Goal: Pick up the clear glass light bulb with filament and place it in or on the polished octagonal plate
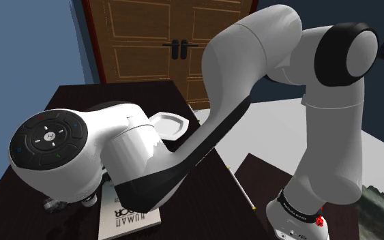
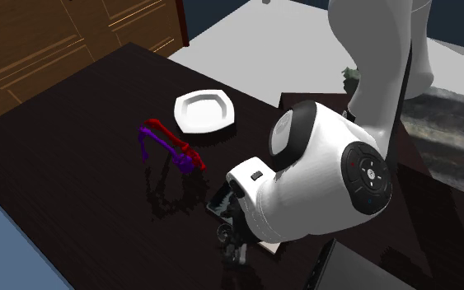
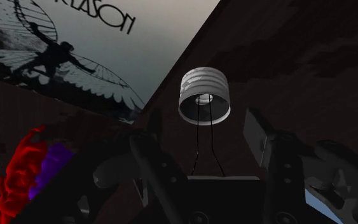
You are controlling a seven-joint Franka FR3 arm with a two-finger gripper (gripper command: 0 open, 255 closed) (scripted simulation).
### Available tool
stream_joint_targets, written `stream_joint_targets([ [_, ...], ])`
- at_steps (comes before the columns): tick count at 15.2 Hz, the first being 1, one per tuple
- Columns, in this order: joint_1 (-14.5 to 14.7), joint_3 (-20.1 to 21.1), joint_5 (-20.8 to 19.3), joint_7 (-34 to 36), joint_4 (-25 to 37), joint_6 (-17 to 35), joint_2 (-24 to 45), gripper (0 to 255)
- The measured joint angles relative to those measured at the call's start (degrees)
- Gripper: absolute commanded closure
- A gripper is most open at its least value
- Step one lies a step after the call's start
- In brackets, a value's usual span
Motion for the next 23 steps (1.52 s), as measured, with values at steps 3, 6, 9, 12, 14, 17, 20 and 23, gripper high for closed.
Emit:
stream_joint_targets([
  [3,0.03,0.02,-0.01,0.01,0.04,0.01,-0.01,255],
  [6,0.04,0.01,-0.02,0.02,0.05,0.02,0.01,255],
  [9,0.04,0.02,-0.02,0.01,0.06,0.02,0.01,255],
  [12,-0.43,0.56,1.06,-1.09,0.60,-0.78,-0.77,255],
  [14,-0.70,1.07,2.02,-1.98,1.22,-1.59,-1.43,255],
  [17,-1.13,1.78,3.36,-3.24,2.04,-2.72,-2.41,255],
  [20,-1.80,2.56,4.91,-4.76,2.88,-3.88,-3.63,255],
  [23,-1.96,3.11,6.06,-5.99,4.19,-5.30,-4.33,255],
])
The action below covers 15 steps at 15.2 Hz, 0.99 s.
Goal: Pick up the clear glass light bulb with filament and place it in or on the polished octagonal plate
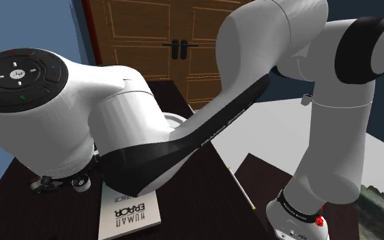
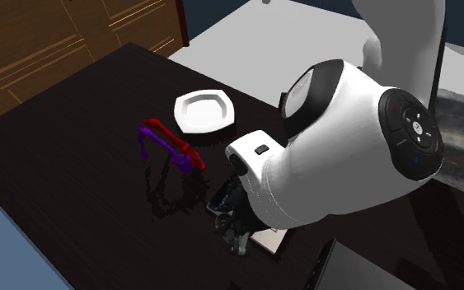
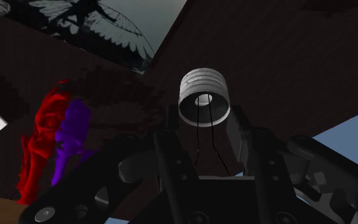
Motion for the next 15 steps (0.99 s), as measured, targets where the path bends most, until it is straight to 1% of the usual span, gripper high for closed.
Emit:
stream_joint_targets([
  [3,-0.11,0.48,1.07,-1.32,1.57,-1.56,-0.57,255],
  [4,-1.28,0.85,1.93,-2.08,0.72,-1.04,-1.68,255],
  [5,-2.95,1.22,3.02,-3.15,-0.50,-0.11,-3.08,255],
  [7,-7.35,1.98,5.85,-5.76,-4.51,3.14,-6.84,255],
  [9,-12.21,2.66,9.97,-9.52,-8.93,6.87,-11.74,255],
  [13,-18.34,1.70,17.70,-17.44,-15.75,13.34,-19.49,255],
  [15,-20.17,0.12,21.32,-21.96,-18.11,15.80,-22.47,255],
])
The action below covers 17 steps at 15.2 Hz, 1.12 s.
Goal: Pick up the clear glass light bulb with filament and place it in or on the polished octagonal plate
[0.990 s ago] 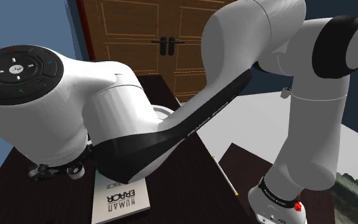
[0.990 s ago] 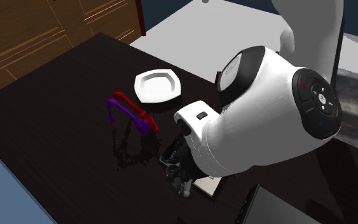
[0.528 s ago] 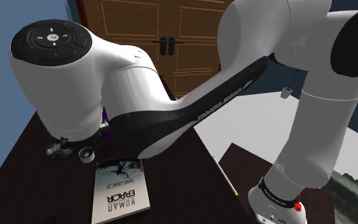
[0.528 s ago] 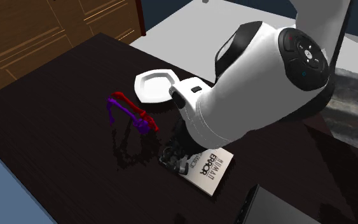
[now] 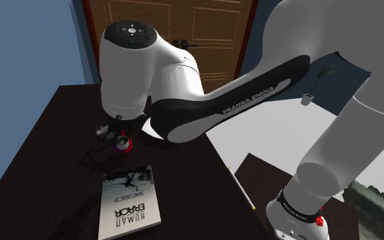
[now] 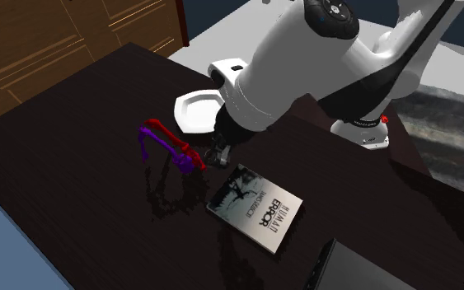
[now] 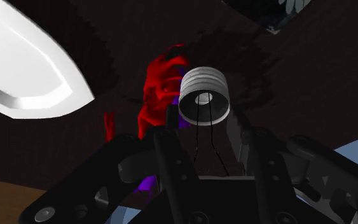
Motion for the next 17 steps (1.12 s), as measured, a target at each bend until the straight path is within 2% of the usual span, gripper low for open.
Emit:
stream_joint_targets([
  [3,-1.45,-3.52,6.01,-7.36,-4.11,3.49,-4.91,255],
  [8,-2.05,-10.60,12.95,-18.40,-9.85,8.17,-9.93,255],
  [17,-3.83,-21.57,18.86,-34.74,-13.80,12.82,-11.55,255],
])
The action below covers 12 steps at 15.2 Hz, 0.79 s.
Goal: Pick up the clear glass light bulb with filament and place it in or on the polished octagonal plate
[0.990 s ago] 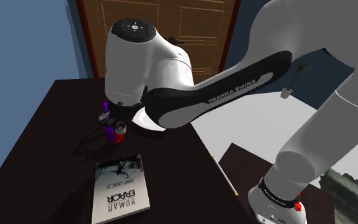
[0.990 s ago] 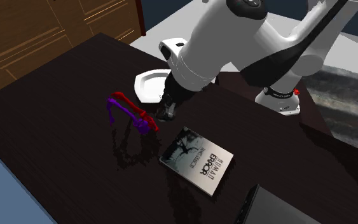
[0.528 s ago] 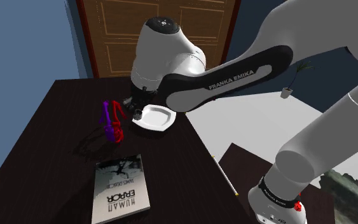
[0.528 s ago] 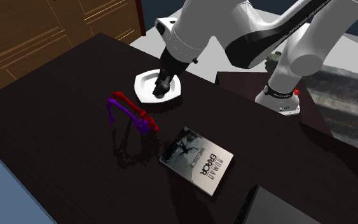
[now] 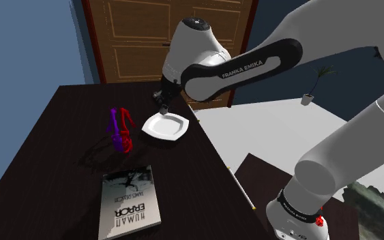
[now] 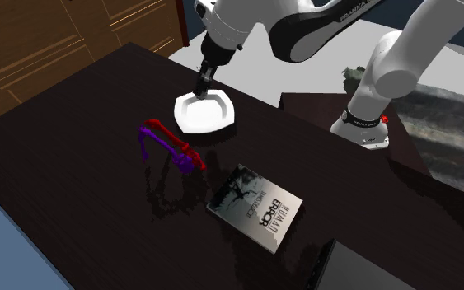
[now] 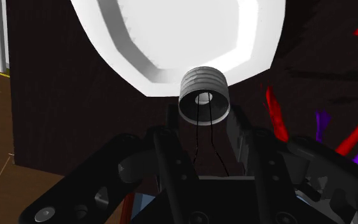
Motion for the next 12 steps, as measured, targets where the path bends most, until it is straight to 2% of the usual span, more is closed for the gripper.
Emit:
stream_joint_targets([
  [4,-0.70,-1.28,-0.11,-1.89,-1.43,2.40,0.88,255],
  [12,-2.52,0.39,-4.89,2.17,-4.54,8.46,4.44,255],
])
